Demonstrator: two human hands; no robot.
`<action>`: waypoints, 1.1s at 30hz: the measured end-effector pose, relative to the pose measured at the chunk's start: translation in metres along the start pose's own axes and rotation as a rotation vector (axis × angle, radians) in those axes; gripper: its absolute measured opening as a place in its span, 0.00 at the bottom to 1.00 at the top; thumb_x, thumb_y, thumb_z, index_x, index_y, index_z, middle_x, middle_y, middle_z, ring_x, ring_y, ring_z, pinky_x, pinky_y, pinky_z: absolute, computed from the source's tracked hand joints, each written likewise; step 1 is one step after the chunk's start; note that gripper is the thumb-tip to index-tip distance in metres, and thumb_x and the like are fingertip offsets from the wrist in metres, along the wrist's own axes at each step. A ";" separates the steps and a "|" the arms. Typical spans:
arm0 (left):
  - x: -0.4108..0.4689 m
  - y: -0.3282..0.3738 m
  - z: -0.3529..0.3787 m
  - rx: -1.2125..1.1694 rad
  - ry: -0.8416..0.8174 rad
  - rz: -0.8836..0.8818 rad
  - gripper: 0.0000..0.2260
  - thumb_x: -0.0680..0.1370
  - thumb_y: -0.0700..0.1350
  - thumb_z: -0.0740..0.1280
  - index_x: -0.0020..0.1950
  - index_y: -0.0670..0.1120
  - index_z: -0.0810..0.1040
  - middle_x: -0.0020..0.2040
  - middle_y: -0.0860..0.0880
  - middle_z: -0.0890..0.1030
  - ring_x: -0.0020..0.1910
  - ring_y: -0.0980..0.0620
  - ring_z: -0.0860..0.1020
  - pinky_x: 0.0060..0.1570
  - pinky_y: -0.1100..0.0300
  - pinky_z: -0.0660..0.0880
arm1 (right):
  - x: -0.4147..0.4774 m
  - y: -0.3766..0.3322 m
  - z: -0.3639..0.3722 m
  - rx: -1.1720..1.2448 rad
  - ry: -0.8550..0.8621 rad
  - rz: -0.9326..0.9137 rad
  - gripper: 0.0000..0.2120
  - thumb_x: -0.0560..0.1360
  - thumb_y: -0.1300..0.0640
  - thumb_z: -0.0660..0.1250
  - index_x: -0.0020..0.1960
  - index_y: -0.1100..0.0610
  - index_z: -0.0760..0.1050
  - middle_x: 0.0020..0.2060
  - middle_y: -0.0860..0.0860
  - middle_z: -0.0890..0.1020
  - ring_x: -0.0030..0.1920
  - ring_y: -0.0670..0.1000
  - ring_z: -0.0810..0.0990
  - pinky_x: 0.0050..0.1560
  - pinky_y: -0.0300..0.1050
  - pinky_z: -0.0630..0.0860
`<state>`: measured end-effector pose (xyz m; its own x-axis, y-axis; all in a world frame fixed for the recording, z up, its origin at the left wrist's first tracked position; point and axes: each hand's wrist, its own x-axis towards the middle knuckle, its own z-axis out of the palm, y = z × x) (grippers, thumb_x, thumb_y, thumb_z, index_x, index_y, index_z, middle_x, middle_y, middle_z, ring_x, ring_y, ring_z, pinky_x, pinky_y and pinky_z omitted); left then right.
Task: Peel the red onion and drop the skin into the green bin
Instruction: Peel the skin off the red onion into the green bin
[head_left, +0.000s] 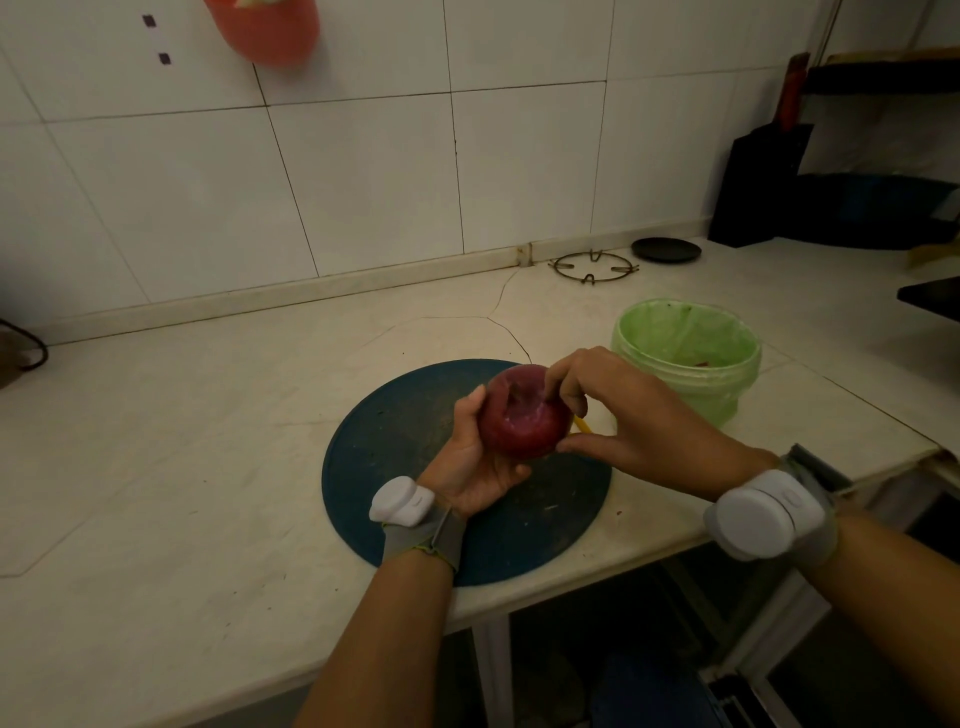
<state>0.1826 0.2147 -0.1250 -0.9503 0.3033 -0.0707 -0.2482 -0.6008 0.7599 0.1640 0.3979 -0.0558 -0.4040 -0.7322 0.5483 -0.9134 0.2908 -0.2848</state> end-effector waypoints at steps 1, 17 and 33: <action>0.000 0.000 -0.001 0.004 0.006 -0.001 0.38 0.53 0.64 0.78 0.59 0.50 0.76 0.50 0.42 0.82 0.41 0.48 0.82 0.28 0.63 0.76 | -0.001 0.000 0.001 -0.008 -0.002 -0.002 0.22 0.65 0.61 0.76 0.42 0.49 0.62 0.47 0.48 0.75 0.46 0.48 0.70 0.45 0.36 0.68; 0.000 0.000 -0.002 0.003 0.025 -0.017 0.27 0.66 0.66 0.68 0.58 0.51 0.75 0.51 0.42 0.80 0.39 0.50 0.81 0.28 0.65 0.75 | -0.002 0.002 0.002 0.027 0.037 -0.025 0.19 0.65 0.59 0.75 0.41 0.52 0.64 0.46 0.52 0.75 0.46 0.45 0.70 0.46 0.35 0.68; -0.003 0.000 0.002 0.089 -0.040 -0.082 0.22 0.72 0.63 0.58 0.62 0.54 0.71 0.52 0.42 0.80 0.36 0.48 0.80 0.27 0.64 0.74 | 0.005 0.012 -0.013 0.241 0.001 0.169 0.13 0.68 0.52 0.70 0.52 0.54 0.81 0.48 0.44 0.78 0.46 0.45 0.77 0.48 0.34 0.74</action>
<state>0.1858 0.2154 -0.1237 -0.9186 0.3793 -0.1107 -0.3057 -0.5048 0.8073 0.1503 0.4056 -0.0464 -0.5498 -0.6850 0.4780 -0.7951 0.2537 -0.5509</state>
